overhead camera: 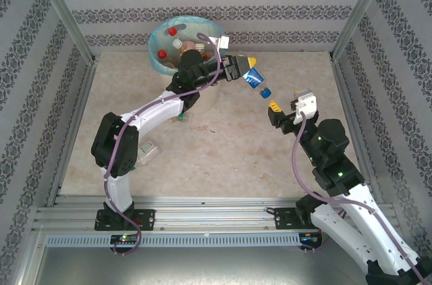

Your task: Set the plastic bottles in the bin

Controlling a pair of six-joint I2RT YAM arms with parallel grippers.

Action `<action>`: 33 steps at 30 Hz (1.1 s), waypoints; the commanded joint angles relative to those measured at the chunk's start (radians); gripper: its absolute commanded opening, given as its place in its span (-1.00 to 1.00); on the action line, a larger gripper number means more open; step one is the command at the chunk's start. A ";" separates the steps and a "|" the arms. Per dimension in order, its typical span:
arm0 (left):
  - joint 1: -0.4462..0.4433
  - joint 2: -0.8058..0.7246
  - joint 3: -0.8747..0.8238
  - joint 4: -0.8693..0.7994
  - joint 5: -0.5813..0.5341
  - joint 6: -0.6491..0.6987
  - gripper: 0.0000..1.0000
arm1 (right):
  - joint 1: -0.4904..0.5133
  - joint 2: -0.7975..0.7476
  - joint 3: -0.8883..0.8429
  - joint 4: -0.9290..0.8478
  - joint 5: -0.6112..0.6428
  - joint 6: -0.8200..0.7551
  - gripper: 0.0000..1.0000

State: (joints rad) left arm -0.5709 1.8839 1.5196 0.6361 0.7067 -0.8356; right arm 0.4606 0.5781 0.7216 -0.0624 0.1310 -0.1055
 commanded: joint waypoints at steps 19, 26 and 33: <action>0.135 -0.321 0.256 -0.628 -0.532 0.877 -0.63 | 0.002 -0.052 0.054 0.044 0.033 0.168 0.33; 0.277 -0.256 0.315 -0.820 -0.665 1.003 -0.64 | 0.006 0.001 0.098 0.021 0.003 0.222 0.32; 0.329 -0.213 0.275 -0.902 -0.649 1.023 -0.63 | 0.007 0.008 0.090 0.019 0.001 0.270 0.33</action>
State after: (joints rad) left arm -0.2405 1.6791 1.8153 -0.2054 0.0669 0.1360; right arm 0.4606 0.5865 0.7910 -0.0555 0.1448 0.1211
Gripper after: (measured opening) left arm 0.521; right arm 0.665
